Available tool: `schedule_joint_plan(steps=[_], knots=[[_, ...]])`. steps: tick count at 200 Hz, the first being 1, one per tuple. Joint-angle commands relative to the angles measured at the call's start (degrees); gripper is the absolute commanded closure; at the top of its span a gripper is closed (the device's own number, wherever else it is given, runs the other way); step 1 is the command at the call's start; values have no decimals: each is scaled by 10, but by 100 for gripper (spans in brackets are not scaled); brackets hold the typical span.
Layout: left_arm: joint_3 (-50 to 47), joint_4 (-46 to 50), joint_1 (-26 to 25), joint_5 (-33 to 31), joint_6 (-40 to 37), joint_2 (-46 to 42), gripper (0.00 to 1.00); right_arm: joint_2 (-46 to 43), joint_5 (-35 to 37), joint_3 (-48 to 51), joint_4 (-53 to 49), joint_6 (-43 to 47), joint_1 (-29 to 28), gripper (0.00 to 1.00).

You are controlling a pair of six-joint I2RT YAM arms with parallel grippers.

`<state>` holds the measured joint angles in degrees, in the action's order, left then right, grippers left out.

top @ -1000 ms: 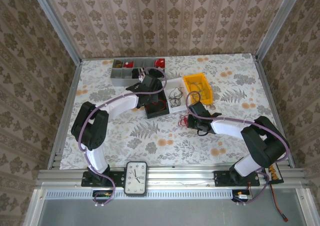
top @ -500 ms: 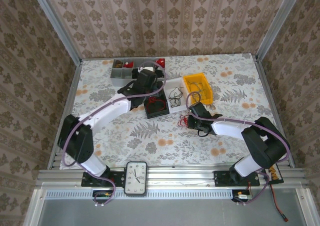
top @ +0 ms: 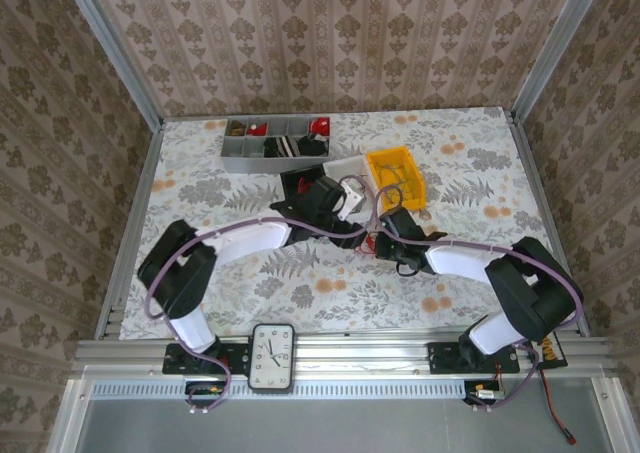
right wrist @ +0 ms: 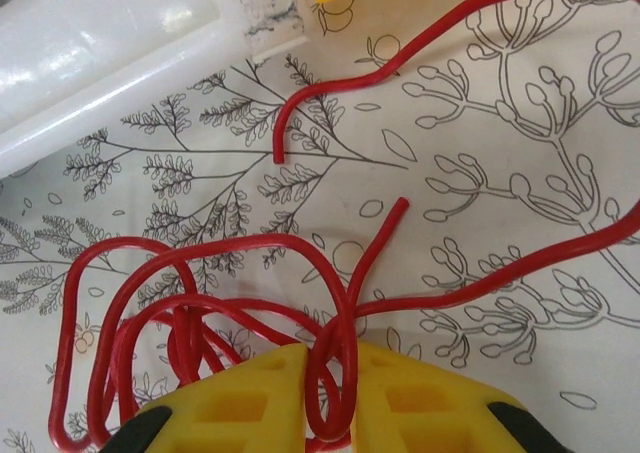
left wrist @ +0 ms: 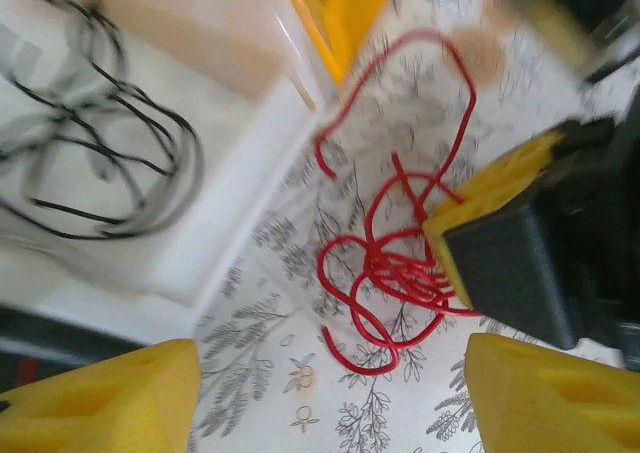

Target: Untangle the cables

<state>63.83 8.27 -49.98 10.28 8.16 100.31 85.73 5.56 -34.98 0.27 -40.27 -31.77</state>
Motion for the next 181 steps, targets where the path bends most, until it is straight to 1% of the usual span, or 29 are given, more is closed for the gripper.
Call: schedule_joint_plan(steps=[1, 39, 72, 92, 149, 181], knots=[[36, -21, -2, 44, -11, 30, 32, -14, -3, 21, -24, 4, -2, 82], [46, -34, -6, 57, -4, 65, 34, -32, 4, 30, -32, 7, -2, 82], [48, -47, -6, 45, 9, 82, 43, -38, 3, 34, -30, 8, -2, 82], [54, -52, -8, 40, 14, 94, 46, -39, 2, 37, -26, 8, -2, 82], [65, -57, -9, 31, 26, 122, 50, -46, 2, 40, -26, 9, -3, 82], [73, -52, -10, 26, 27, 134, 55, -47, 2, 39, -25, 10, -3, 82]])
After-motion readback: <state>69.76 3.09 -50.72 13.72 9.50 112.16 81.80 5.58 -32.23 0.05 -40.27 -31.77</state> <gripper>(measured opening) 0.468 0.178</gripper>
